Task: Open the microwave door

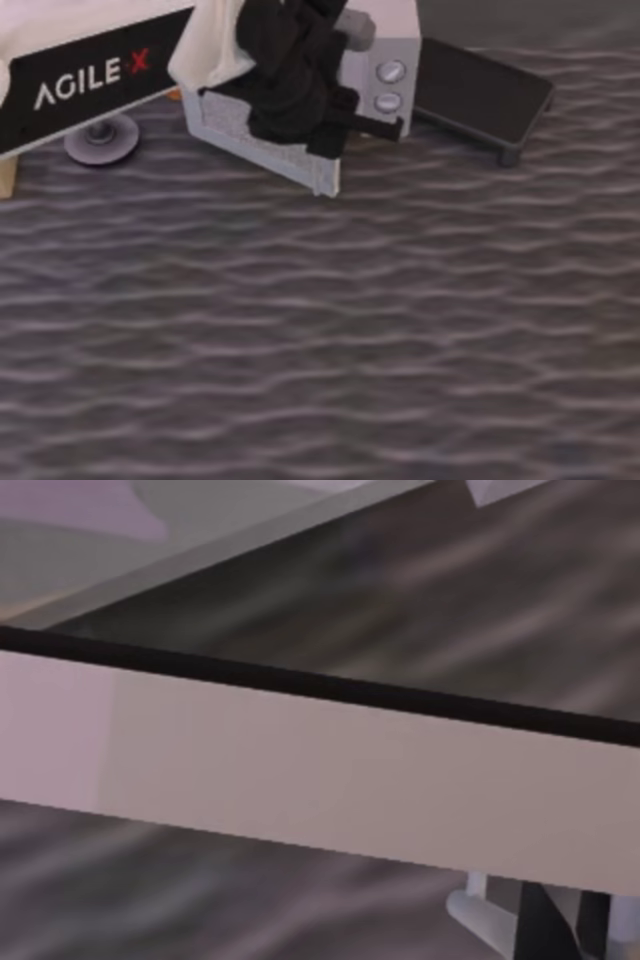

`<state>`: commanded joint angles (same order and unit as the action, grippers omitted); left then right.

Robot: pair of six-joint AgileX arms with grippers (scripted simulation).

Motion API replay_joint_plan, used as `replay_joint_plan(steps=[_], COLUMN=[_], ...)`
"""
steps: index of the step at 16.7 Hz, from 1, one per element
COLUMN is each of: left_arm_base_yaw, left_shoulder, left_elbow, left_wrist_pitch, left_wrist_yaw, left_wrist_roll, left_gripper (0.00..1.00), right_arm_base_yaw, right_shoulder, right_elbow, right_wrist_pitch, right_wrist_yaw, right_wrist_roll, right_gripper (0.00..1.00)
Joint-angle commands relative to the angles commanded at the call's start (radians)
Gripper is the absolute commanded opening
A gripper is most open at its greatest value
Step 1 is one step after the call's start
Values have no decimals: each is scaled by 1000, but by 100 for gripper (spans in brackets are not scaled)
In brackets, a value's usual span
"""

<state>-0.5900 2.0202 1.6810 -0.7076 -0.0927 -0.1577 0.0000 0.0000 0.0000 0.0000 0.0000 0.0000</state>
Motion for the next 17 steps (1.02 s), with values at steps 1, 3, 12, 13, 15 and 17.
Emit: replay_joint_plan(steps=[1, 3, 12, 13, 15, 17], left_arm_base_yaw=[-6, -2, 33, 33, 33, 33], left_shoulder=[3, -8, -82, -82, -82, -82], left_elbow=[-2, -15, -117, -117, -117, -117], left_wrist_pitch=[0, 6, 42, 42, 42, 42], left_wrist_yaw=[7, 15, 74, 74, 74, 74], left_wrist_roll=[-4, 12, 128, 128, 128, 128], left_gripper=[0, 0, 0, 0, 0, 0], right_arm_base_yaw=[0, 0, 0, 0, 0, 0], right_shoulder=[0, 0, 0, 0, 0, 0], right_elbow=[0, 0, 0, 0, 0, 0], right_wrist_pitch=[0, 0, 0, 0, 0, 0], right_wrist_yaw=[0, 0, 0, 0, 0, 0], right_wrist_roll=[0, 0, 0, 0, 0, 0], right_gripper=[100, 100, 100, 100, 100, 100])
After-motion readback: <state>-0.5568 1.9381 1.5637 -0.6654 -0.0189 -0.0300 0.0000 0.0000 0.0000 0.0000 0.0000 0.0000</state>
